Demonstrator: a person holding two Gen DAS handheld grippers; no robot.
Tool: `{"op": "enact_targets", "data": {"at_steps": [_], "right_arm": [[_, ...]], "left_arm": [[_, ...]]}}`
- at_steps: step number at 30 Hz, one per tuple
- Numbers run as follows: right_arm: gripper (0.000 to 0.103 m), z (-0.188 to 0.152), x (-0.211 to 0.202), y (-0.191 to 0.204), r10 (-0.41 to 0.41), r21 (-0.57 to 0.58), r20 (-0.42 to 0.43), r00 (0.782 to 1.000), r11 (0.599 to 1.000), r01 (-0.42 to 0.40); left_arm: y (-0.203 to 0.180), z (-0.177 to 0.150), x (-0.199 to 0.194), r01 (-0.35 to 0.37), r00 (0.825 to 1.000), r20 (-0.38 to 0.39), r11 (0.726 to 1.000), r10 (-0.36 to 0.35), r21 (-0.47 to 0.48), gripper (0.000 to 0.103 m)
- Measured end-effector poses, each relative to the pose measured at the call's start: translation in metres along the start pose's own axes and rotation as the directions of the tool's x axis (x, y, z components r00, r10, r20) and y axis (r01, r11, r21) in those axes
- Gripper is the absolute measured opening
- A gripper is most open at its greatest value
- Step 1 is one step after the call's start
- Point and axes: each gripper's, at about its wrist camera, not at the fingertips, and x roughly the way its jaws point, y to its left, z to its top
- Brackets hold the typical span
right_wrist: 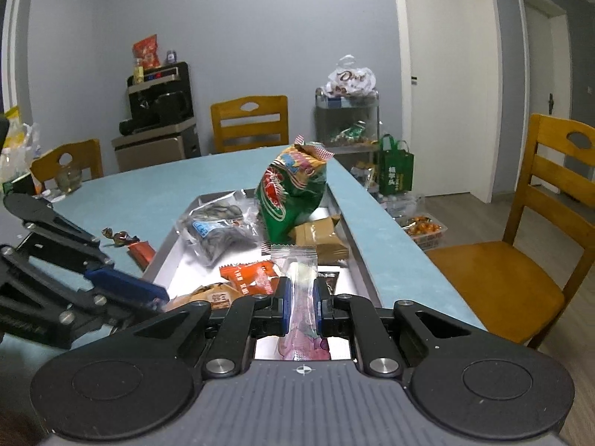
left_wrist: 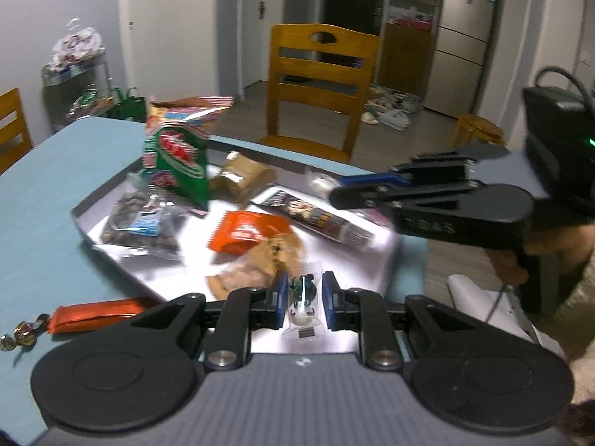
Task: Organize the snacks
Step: 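Lift and carry the small candy and white lollipop over the tray with both grippers, then lower the candy and lollipop into the tray and open both grippers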
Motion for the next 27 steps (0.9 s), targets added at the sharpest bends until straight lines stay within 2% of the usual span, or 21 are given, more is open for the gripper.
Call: {"op": "enact_targets", "data": {"at_steps": [6,10,23,27], "right_arm": [[0.014,-0.002,0.001,0.007,0.044,-0.024,-0.018,0.999,0.999,-0.044],[0.014,-0.003,0.002,0.013,0.069,-0.03,-0.034,0.997,0.997,-0.07],[0.014,-0.006,0.019,0.016,0.041,-0.011,-0.084,0.996,0.999,-0.042],[0.014,-0.004,0.027,0.016,0.032,-0.004,-0.093,0.995,0.999,-0.032]], "left_arm": [[-0.004,-0.002,0.012,-0.013,0.999,-0.041,1.0,0.014,0.019,0.017],[-0.002,-0.003,0.023,-0.051,0.997,-0.049,0.998,0.052,0.031,0.017],[0.013,0.008,0.04,-0.167,0.985,-0.034,0.985,0.169,0.035,0.017],[0.023,0.013,0.048,-0.194,0.98,-0.035,0.981,0.195,0.005,0.017]]}}
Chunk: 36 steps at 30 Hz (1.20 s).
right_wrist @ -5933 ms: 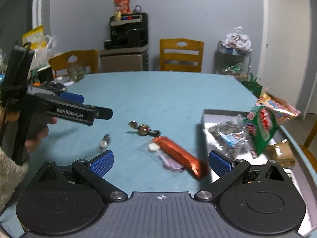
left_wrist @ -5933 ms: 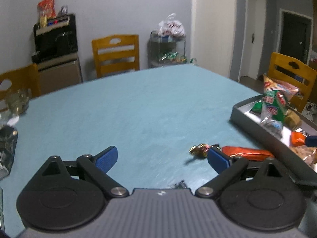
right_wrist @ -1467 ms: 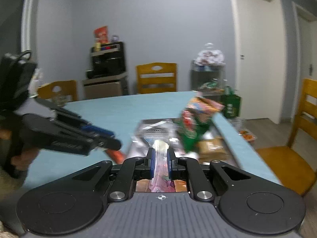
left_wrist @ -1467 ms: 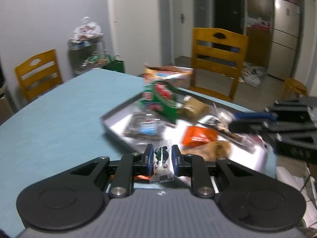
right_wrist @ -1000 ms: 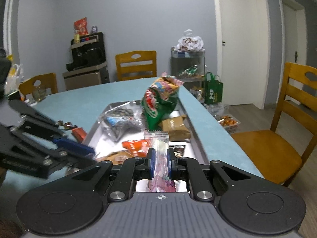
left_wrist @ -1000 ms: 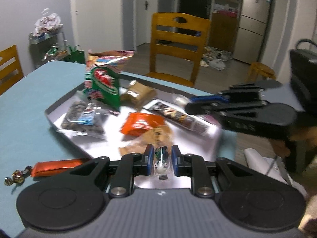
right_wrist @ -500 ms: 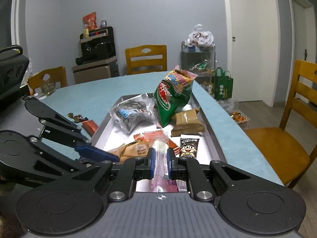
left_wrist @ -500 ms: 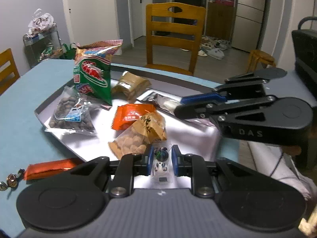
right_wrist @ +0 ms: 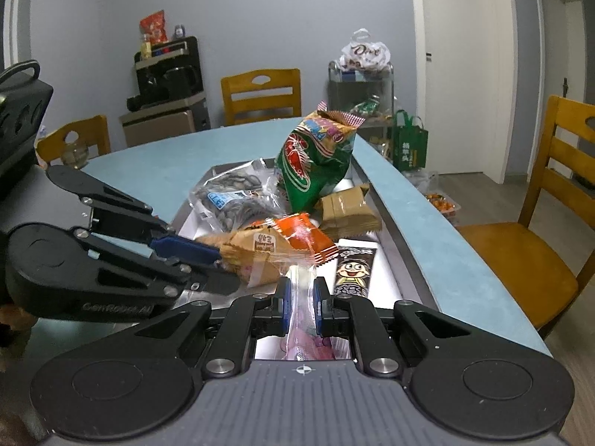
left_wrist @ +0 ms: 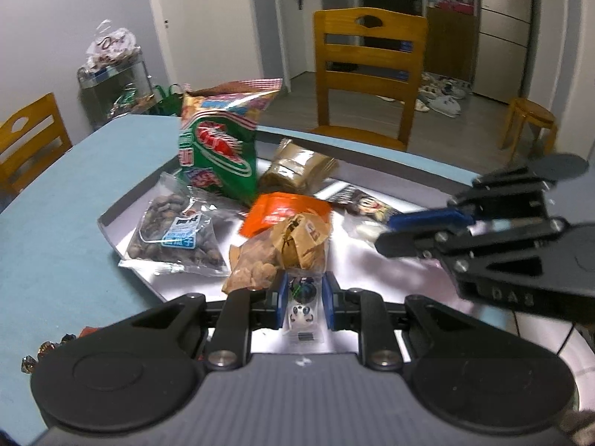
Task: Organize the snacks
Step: 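Lower the candy and lollipop into the tray and open both grippers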
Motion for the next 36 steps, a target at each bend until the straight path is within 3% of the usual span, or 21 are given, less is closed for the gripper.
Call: {"op": "enact_targets", "data": {"at_steps": [16,22,27,36], "right_arm": [[0.014,-0.002,-0.004,0.011,0.006,-0.06,-0.051,0.999,0.998,-0.009],[0.014,0.001,-0.008,0.008,-0.019,-0.026,-0.017,1.0,0.999,0.019],[0.015,0.0,0.0,0.009,-0.023,-0.026,-0.04,0.999,0.999,0.022],[0.018,-0.002,0.0,0.005,-0.051,-0.041,-0.058,0.997,0.998,0.048]], "left_arm": [[-0.012,-0.009,-0.008,0.123,0.992,-0.02,0.992,-0.123,0.013,0.017],[-0.014,-0.007,-0.004,0.095,0.995,-0.018,0.995,-0.095,0.009,0.017],[-0.015,-0.006,0.002,0.077,0.997,-0.017,0.997,-0.077,-0.006,0.017],[-0.021,-0.009,-0.001,0.122,0.992,-0.026,0.992,-0.121,0.026,0.018]]}}
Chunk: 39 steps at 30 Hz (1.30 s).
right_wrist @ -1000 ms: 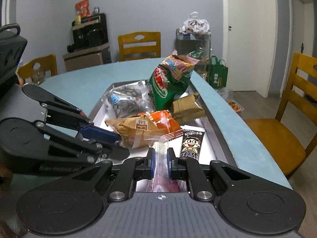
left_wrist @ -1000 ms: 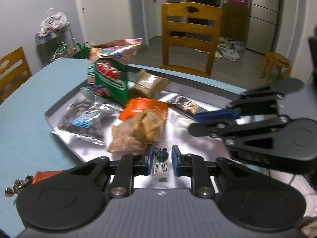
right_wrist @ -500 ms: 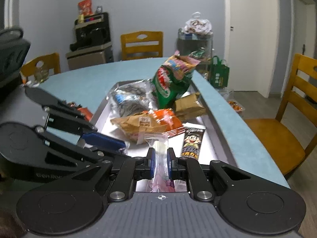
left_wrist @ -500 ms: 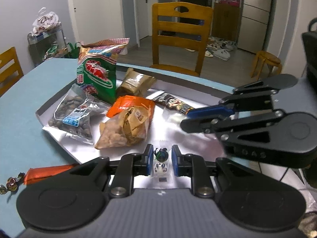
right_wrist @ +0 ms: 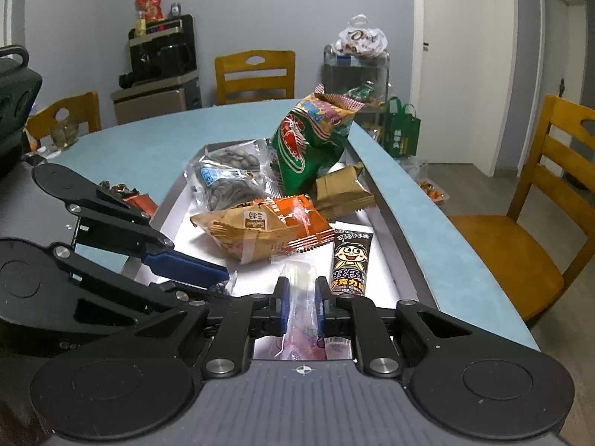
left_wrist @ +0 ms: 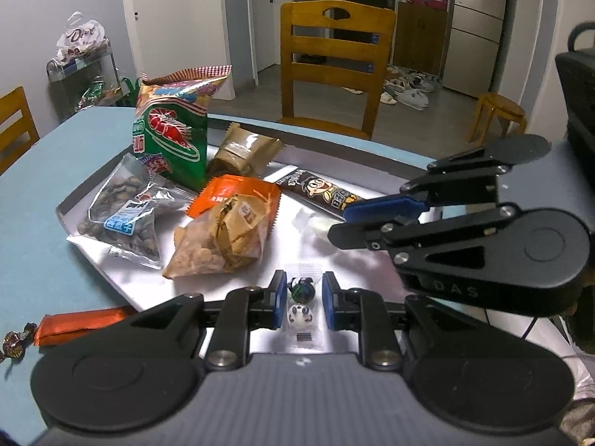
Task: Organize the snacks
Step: 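Lower the candy and lollipop into the tray and open both grippers, then move the left gripper to the gold-wrapped candy while the right approaches the orange bar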
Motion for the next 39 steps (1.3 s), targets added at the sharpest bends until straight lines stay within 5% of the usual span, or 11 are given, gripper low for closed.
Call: {"op": "enact_targets", "data": {"at_steps": [6,12,13,16,17,25,33,39], "right_arm": [[0.018,0.0,-0.001,0.0,-0.005,-0.003,0.005,1.0,1.0,0.005],[0.025,0.001,-0.003,-0.002,-0.004,0.009,0.007,1.0,1.0,0.003],[0.031,0.001,-0.003,-0.003,-0.007,0.017,0.009,1.0,1.0,0.007],[0.076,0.002,-0.01,-0.012,-0.003,0.074,0.046,0.999,0.997,-0.001],[0.087,0.003,-0.014,-0.014,0.0,0.089,0.064,0.998,0.996,-0.006],[0.103,0.008,-0.023,-0.015,0.011,0.128,0.119,0.993,0.991,-0.026],[0.103,0.012,-0.024,-0.031,0.072,0.305,0.109,0.991,0.947,-0.102],[0.103,0.01,-0.023,-0.027,0.007,0.315,0.059,0.998,0.949,-0.025]], "left_arm": [[0.001,0.0,-0.001,-0.029,1.0,0.002,1.0,0.029,-0.002,0.043],[0.006,-0.001,-0.004,-0.044,0.999,0.002,0.999,0.044,-0.027,0.056],[0.008,-0.001,-0.005,-0.045,0.999,0.002,0.998,0.045,-0.033,0.062],[0.009,-0.001,-0.007,-0.056,0.998,0.015,0.998,0.057,-0.033,0.082],[0.008,-0.001,-0.009,-0.05,0.998,0.023,0.998,0.051,-0.036,0.083],[0.005,0.0,-0.019,-0.058,0.997,0.052,0.998,0.059,-0.029,0.086],[0.017,-0.007,-0.037,-0.105,0.99,0.087,0.993,0.11,-0.061,0.086],[0.032,-0.015,-0.053,-0.198,0.973,0.106,0.977,0.205,-0.074,0.088]]}}
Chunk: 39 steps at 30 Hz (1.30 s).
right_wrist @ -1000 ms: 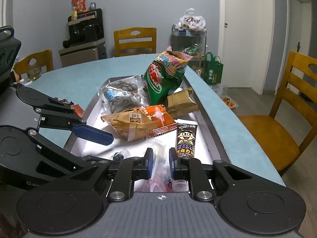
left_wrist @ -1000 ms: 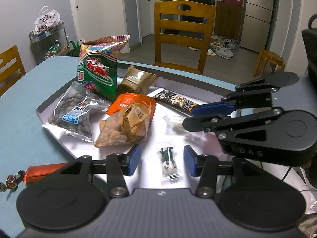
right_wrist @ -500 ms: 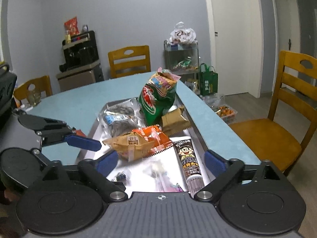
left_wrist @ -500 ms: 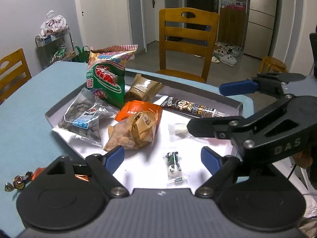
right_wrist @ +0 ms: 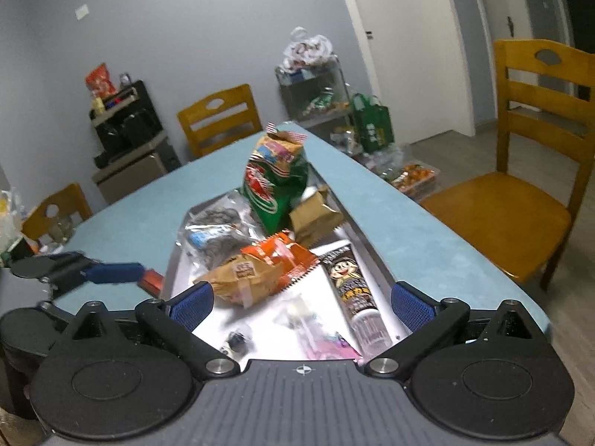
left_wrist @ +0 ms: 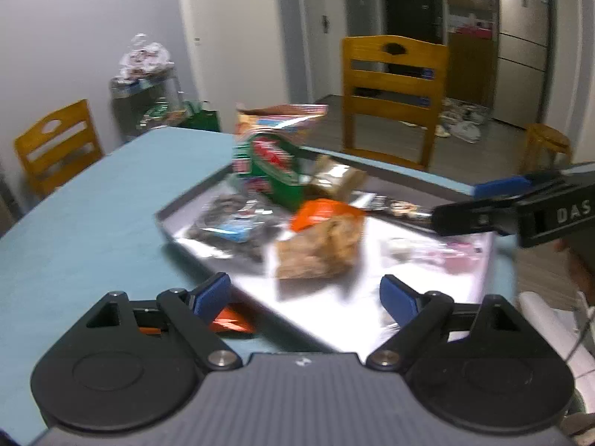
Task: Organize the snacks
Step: 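Move the left gripper to the gold-wrapped candy while the right approaches the orange bar, then close the left gripper on the gold candy while the right grasps the orange bar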
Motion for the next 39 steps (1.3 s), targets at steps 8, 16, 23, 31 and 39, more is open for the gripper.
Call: {"op": "enact_targets", "data": {"at_steps": [8,16,23,31,39], "right_arm": [[0.103,-0.004,0.002,0.035,-0.068,-0.105,0.043,0.997,0.992,0.072],[0.103,-0.001,0.007,0.104,0.062,-0.288,0.07,0.996,0.957,-0.039],[0.103,0.002,0.017,0.174,0.177,-0.487,0.054,0.983,0.864,-0.129],[0.103,-0.012,0.055,0.219,0.166,-0.615,-0.045,0.985,0.772,-0.158],[0.103,-0.009,0.095,0.222,0.107,-0.558,-0.129,0.986,0.814,-0.161]], "left_arm": [[0.048,-0.012,-0.018,-0.109,0.994,0.012,0.992,0.11,-0.061,0.089],[0.113,-0.014,-0.041,-0.226,0.971,0.042,0.96,0.236,-0.164,0.09],[0.173,-0.013,-0.043,-0.295,0.945,0.045,0.905,0.323,-0.306,0.092],[0.197,-0.037,-0.015,-0.304,0.95,-0.035,0.891,0.311,-0.337,0.092],[0.206,-0.05,0.018,-0.344,0.938,-0.095,0.863,0.334,-0.371,0.092]]}}
